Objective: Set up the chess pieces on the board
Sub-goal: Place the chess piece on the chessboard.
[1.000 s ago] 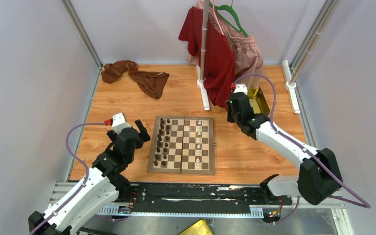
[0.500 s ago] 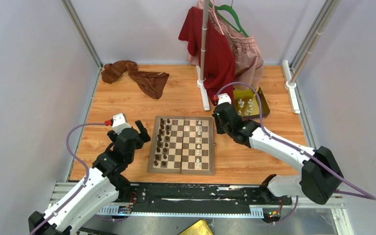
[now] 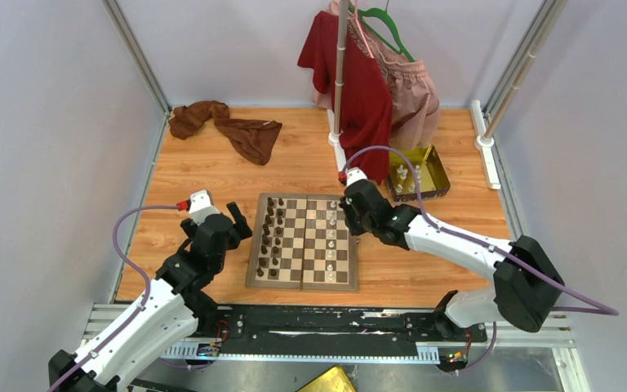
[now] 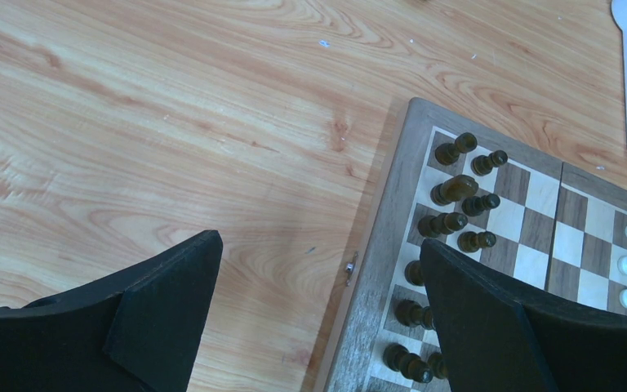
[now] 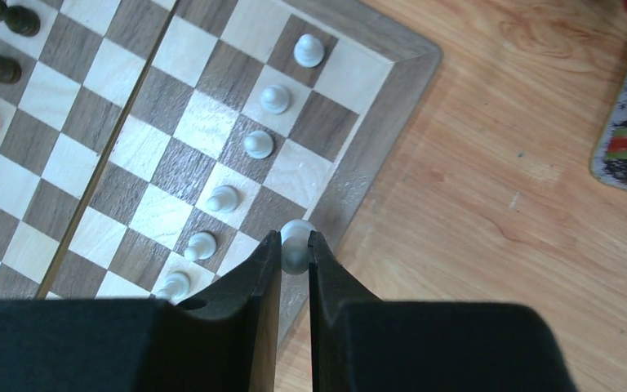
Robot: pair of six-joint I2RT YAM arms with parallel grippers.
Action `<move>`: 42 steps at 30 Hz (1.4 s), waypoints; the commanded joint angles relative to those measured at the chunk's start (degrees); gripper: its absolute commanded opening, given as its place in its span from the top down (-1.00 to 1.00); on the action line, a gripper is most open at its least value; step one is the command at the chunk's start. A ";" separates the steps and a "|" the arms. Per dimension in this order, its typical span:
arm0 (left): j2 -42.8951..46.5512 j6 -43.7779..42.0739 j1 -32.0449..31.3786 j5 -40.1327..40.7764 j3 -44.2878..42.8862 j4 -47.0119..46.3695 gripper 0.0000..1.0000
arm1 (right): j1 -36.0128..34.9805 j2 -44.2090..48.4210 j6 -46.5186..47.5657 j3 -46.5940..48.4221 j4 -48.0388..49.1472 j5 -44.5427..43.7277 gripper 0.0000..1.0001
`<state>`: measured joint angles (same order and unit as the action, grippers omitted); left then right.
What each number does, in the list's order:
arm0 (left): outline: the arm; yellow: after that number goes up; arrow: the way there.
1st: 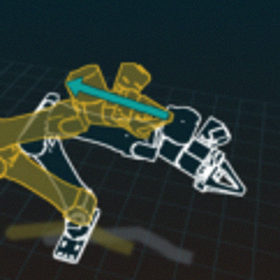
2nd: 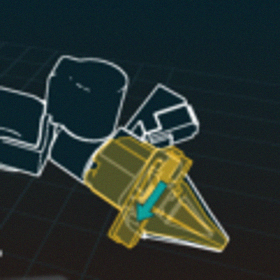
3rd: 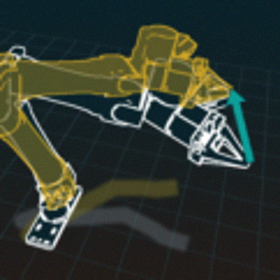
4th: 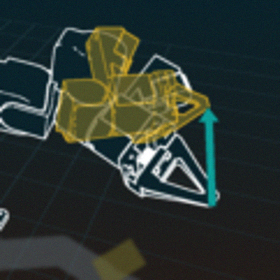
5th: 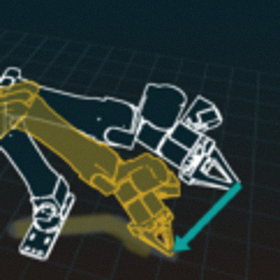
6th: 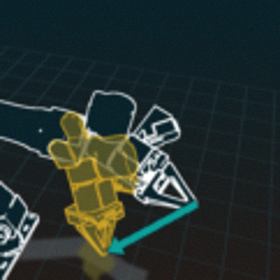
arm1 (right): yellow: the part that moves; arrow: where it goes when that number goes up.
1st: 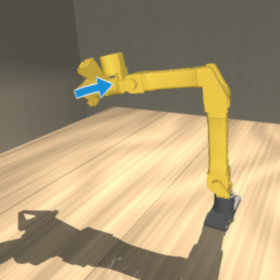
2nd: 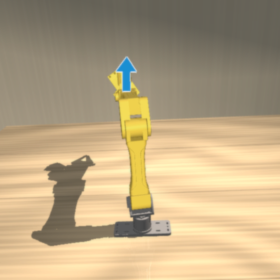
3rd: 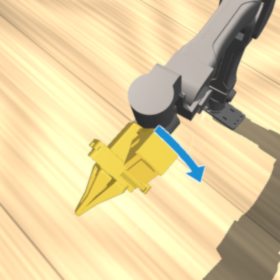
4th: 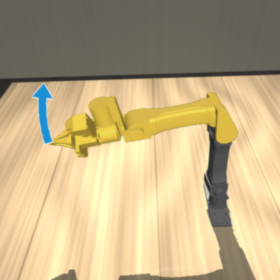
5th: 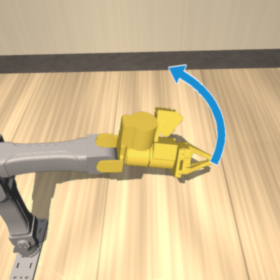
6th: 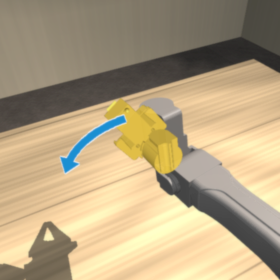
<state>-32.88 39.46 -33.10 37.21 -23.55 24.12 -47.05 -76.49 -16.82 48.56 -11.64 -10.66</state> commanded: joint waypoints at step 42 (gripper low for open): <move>0.89 1.49 0.34 0.67 1.49 -0.80 -1.00 | -7.53 -6.03 0.57 0.84 -3.28 -0.66 0.85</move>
<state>-32.47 39.79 -33.10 37.12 -22.68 24.12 -53.54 -82.19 -16.69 49.04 -13.58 -9.67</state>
